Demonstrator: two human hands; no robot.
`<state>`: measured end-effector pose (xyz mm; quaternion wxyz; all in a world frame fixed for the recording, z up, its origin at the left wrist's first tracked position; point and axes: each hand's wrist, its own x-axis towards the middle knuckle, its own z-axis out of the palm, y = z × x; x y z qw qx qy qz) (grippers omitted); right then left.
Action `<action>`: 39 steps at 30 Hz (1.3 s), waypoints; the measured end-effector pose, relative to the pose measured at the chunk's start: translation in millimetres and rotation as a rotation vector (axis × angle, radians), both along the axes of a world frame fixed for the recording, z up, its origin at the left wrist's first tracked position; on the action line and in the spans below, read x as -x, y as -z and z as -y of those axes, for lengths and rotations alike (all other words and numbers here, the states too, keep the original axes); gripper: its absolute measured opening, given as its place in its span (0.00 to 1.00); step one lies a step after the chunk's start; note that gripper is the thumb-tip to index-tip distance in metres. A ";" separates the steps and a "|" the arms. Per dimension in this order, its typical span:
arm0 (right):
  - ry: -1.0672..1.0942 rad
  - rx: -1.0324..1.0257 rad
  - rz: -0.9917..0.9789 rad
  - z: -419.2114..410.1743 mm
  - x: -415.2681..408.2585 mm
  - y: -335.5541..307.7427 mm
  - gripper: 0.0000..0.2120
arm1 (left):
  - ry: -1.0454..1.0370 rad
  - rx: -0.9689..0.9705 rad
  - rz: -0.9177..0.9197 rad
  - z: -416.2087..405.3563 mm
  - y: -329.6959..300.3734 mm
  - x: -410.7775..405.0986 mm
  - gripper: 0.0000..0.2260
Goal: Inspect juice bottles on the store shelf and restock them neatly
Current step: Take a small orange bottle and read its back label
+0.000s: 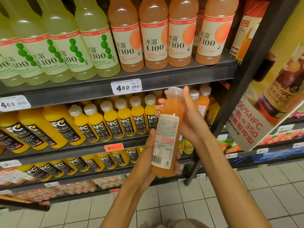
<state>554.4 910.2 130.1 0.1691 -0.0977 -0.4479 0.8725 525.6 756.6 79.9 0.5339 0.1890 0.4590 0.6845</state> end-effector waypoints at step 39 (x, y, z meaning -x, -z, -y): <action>-0.146 0.462 0.238 -14.3 13.6 40.8 0.14 | 0.018 0.162 0.009 1.0 -23.1 -13.2 0.26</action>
